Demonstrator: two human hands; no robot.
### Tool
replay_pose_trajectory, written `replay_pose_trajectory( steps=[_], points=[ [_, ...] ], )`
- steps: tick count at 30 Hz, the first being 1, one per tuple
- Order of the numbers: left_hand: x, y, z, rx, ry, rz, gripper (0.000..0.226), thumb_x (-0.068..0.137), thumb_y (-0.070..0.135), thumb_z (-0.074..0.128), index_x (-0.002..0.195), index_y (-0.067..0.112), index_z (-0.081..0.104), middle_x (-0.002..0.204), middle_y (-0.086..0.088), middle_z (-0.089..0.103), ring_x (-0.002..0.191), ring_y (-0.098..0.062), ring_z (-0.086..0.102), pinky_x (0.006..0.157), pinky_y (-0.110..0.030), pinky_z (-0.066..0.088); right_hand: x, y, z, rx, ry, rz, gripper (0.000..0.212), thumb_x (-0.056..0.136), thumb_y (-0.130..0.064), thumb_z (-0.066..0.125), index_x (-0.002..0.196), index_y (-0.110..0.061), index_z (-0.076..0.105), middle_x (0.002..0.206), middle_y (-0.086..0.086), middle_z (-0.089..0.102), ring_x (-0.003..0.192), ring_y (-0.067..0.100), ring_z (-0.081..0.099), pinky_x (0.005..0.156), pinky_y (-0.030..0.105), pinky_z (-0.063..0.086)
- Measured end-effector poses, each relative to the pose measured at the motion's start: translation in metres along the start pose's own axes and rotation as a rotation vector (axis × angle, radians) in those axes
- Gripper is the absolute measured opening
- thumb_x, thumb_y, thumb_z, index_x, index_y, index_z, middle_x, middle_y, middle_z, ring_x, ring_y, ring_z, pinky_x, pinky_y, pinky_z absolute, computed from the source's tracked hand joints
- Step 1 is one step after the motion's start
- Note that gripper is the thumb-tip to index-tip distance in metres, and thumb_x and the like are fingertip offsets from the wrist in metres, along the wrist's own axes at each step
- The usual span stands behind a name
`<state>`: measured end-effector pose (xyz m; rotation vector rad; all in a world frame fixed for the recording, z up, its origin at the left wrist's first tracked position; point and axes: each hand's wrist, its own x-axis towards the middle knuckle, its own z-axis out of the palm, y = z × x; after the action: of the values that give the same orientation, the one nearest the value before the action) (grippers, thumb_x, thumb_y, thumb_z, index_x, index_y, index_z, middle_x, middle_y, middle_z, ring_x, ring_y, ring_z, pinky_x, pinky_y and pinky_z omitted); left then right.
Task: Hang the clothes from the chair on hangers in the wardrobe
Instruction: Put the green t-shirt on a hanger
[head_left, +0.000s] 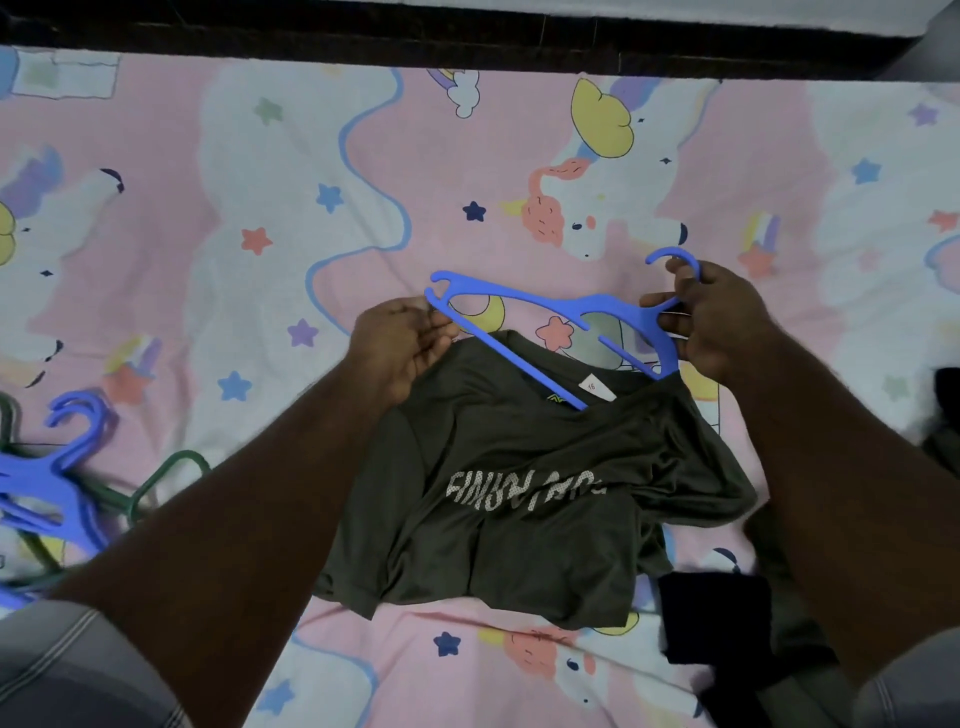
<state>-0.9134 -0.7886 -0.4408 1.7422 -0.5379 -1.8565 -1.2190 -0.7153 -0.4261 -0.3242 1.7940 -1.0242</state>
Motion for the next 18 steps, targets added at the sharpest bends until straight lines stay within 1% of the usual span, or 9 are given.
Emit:
replay_pose_trajectory(
  steps=[1, 3, 5, 8, 11, 13, 14, 16, 18],
  points=[
    [0.001, -0.003, 0.003, 0.020, -0.016, -0.009, 0.017, 0.104, 0.005, 0.049, 0.101, 0.006, 0.065, 0.093, -0.011, 0.072, 0.073, -0.016, 0.073, 0.066, -0.023, 0.060, 0.000, 0.001, -0.003, 0.019, 0.004, 0.008, 0.033, 0.108, -0.026, 0.042, 0.137, -0.021, 0.055, 0.098, 0.011, 0.070, 0.085, 0.028, 0.070, 0.064, 0.046, 0.056],
    [0.002, -0.010, 0.009, 0.103, -0.066, -0.003, 0.013, 0.101, 0.001, 0.054, 0.100, 0.005, 0.066, 0.096, -0.012, 0.073, 0.078, -0.017, 0.074, 0.069, -0.023, 0.060, 0.001, 0.003, -0.008, 0.049, 0.011, 0.026, 0.033, 0.108, -0.025, 0.042, 0.138, -0.021, 0.054, 0.098, 0.010, 0.069, 0.086, 0.028, 0.069, 0.066, 0.046, 0.055],
    [0.000, -0.020, 0.018, 0.206, -0.119, 0.042, 0.006, 0.095, 0.000, 0.064, 0.100, 0.003, 0.067, 0.096, -0.014, 0.074, 0.081, -0.020, 0.075, 0.072, -0.025, 0.061, 0.001, 0.005, -0.010, 0.056, 0.018, 0.032, 0.033, 0.108, -0.025, 0.042, 0.138, -0.022, 0.054, 0.097, 0.010, 0.069, 0.086, 0.028, 0.069, 0.065, 0.045, 0.055],
    [0.000, -0.031, 0.029, 0.358, -0.131, 0.142, 0.009, 0.089, 0.004, 0.073, 0.096, 0.003, 0.068, 0.089, -0.016, 0.074, 0.077, -0.024, 0.075, 0.074, -0.030, 0.062, 0.001, 0.009, -0.010, 0.069, 0.026, 0.045, 0.032, 0.107, -0.025, 0.044, 0.137, -0.022, 0.055, 0.097, 0.011, 0.070, 0.085, 0.028, 0.069, 0.063, 0.044, 0.055],
    [0.004, -0.037, 0.036, 0.717, -0.093, 0.305, 0.021, 0.081, 0.024, 0.079, 0.088, 0.008, 0.069, 0.072, -0.009, 0.074, 0.071, -0.027, 0.074, 0.072, -0.036, 0.062, 0.000, 0.010, -0.012, 0.087, 0.030, 0.053, 0.032, 0.107, -0.024, 0.044, 0.137, -0.022, 0.055, 0.097, 0.011, 0.070, 0.086, 0.029, 0.070, 0.061, 0.043, 0.056],
    [0.003, -0.040, 0.042, 0.947, -0.059, 0.423, 0.022, 0.082, 0.026, 0.074, 0.084, 0.006, 0.065, 0.068, -0.007, 0.072, 0.069, -0.026, 0.071, 0.073, -0.039, 0.061, -0.001, 0.009, -0.014, 0.093, 0.030, 0.049, 0.033, 0.107, -0.024, 0.043, 0.138, -0.022, 0.054, 0.098, 0.011, 0.069, 0.086, 0.029, 0.069, 0.063, 0.044, 0.055],
    [0.003, -0.041, 0.043, 0.979, -0.035, 0.448, 0.021, 0.084, 0.026, 0.070, 0.085, 0.006, 0.065, 0.068, -0.007, 0.071, 0.069, -0.026, 0.070, 0.075, -0.040, 0.060, -0.002, 0.009, -0.016, 0.095, 0.029, 0.048, 0.033, 0.107, -0.024, 0.043, 0.138, -0.021, 0.054, 0.098, 0.011, 0.069, 0.087, 0.028, 0.069, 0.065, 0.045, 0.055],
    [0.002, -0.037, 0.042, 0.909, 0.000, 0.402, 0.019, 0.087, 0.028, 0.066, 0.087, 0.009, 0.066, 0.067, -0.004, 0.071, 0.067, -0.023, 0.070, 0.074, -0.039, 0.059, -0.004, 0.008, -0.019, 0.089, 0.025, 0.040, 0.033, 0.107, -0.024, 0.043, 0.138, -0.021, 0.054, 0.097, 0.010, 0.069, 0.086, 0.028, 0.069, 0.068, 0.046, 0.055],
    [0.000, -0.026, 0.034, 0.746, 0.010, 0.295, 0.010, 0.088, 0.024, 0.067, 0.084, 0.014, 0.070, 0.067, -0.004, 0.070, 0.060, -0.019, 0.066, 0.063, -0.032, 0.055, -0.007, 0.007, -0.021, 0.075, 0.024, 0.027, 0.032, 0.107, -0.025, 0.043, 0.136, -0.022, 0.055, 0.095, 0.010, 0.070, 0.084, 0.027, 0.069, 0.071, 0.048, 0.056]
  ],
)
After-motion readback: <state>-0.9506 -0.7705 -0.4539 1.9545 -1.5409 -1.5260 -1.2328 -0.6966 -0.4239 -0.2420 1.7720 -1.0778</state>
